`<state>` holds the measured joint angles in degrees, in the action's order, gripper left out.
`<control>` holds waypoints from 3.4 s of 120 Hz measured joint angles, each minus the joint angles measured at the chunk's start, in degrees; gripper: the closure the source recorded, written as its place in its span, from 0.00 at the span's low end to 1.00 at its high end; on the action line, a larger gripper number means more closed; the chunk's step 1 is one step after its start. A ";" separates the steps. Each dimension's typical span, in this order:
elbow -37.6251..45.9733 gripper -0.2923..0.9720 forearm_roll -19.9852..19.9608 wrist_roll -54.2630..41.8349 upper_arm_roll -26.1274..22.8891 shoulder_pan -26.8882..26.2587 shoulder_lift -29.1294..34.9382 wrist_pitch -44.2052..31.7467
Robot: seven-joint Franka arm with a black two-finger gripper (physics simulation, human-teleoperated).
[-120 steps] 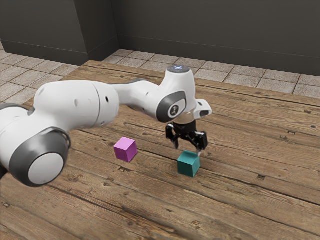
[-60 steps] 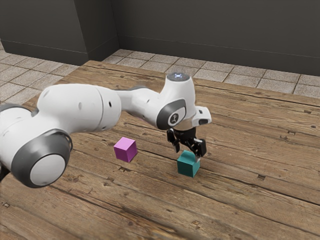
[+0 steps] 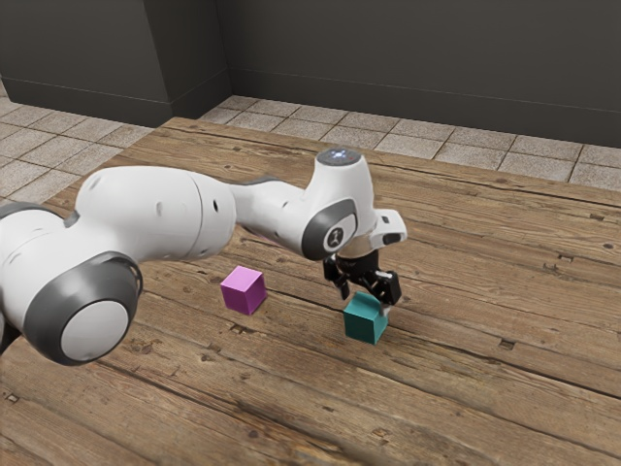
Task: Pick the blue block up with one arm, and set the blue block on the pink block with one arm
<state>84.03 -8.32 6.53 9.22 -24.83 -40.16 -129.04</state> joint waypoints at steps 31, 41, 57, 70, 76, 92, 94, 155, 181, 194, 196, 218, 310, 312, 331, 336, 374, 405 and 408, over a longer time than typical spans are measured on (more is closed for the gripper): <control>-0.24 0.25 -1.16 2.92 0.09 0.52 -1.25 -0.47; -0.42 0.25 -1.20 3.59 0.09 0.56 -1.41 -0.62; -0.18 0.25 -1.21 4.46 0.09 -0.02 -1.26 -0.70; 0.61 0.25 -1.21 5.02 0.15 -0.54 -0.91 -0.65; 1.26 0.25 -1.22 5.25 0.25 -0.78 -0.67 -0.61; 1.60 0.25 -1.13 5.68 0.38 -0.79 -0.43 -0.63; 1.57 0.25 -1.08 5.63 0.39 -0.78 -0.42 -0.66; 1.43 0.25 -0.47 3.49 0.79 -1.24 -0.73 -0.99; 1.42 0.34 -0.49 2.95 0.79 -1.22 -0.81 -1.02; 1.42 0.45 -0.45 2.76 0.80 -1.20 -0.80 -1.03; 1.42 0.46 -0.44 2.75 0.80 -1.20 -0.81 -1.03; 1.51 0.50 0.09 3.00 1.95 -1.77 -0.04 -1.10; 24.68 0.52 2.38 -5.05 16.33 -0.96 22.55 -0.27; 24.71 0.52 2.38 -5.49 16.43 -0.71 22.49 -0.27; 23.76 0.51 1.71 -9.75 16.69 1.69 20.23 -0.57; 23.01 0.52 1.49 -10.78 16.63 1.78 19.90 -0.66; 22.71 0.52 0.34 -18.58 16.32 1.75 20.14 -0.79; 22.91 0.51 -2.58 -23.53 16.50 1.84 19.78 -1.14; 22.91 0.51 -2.87 -23.91 16.52 1.93 19.64 -1.17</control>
<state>106.94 -11.19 -17.38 25.75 -22.90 -20.52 -130.22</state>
